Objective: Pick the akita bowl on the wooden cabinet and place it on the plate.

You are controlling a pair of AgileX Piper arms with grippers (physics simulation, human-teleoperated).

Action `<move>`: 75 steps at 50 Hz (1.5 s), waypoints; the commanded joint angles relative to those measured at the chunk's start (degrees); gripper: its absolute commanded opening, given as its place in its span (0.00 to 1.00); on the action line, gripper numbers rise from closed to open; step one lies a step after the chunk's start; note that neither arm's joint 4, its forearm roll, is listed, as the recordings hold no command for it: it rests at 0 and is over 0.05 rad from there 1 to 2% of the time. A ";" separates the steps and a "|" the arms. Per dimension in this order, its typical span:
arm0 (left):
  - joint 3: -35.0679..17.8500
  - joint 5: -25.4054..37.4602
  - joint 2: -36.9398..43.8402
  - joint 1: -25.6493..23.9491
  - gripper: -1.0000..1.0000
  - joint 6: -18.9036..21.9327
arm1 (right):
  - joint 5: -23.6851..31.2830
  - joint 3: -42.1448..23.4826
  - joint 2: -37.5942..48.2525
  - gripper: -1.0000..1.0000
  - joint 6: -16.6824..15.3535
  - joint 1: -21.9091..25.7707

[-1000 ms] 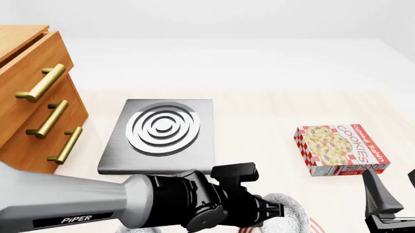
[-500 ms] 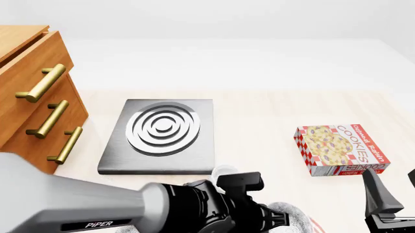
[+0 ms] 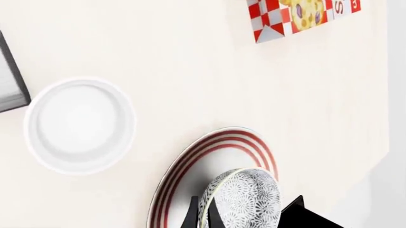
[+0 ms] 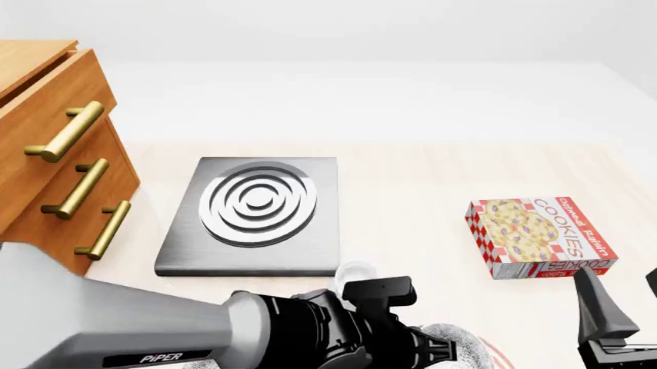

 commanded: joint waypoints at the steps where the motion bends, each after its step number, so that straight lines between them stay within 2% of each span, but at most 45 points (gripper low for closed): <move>1: -0.05 -0.54 -0.16 -0.12 0.00 0.12 | 0.10 -0.02 -0.07 1.00 0.00 0.00; 8: -0.07 -0.92 -0.65 0.15 0.00 0.83 | 0.05 -0.02 -0.02 1.00 -0.02 0.00; 9: -0.34 -1.17 -0.91 -0.27 1.00 1.09 | 0.03 -0.03 0.03 1.00 0.05 -0.01; 16: -1.17 -0.40 -1.93 -1.74 1.00 1.35 | -0.02 -0.04 0.09 1.00 0.05 -0.01; 27: -1.43 1.31 -4.10 -0.48 1.00 3.70 | -0.06 -0.02 0.11 1.00 0.01 -0.01; 34: -0.54 2.95 -7.20 2.17 1.00 6.01 | 0.02 0.00 0.01 1.00 0.01 -0.01; 46: 0.88 4.42 -10.84 3.71 1.00 7.75 | 0.10 0.02 -0.10 1.00 0.01 -0.01; 59: 1.77 5.76 -14.54 4.19 1.00 8.79 | 0.14 -0.03 -0.08 1.00 0.06 -0.03; 75: 4.89 7.64 -23.66 9.05 1.00 10.18 | 0.02 0.00 0.00 1.00 0.01 -0.03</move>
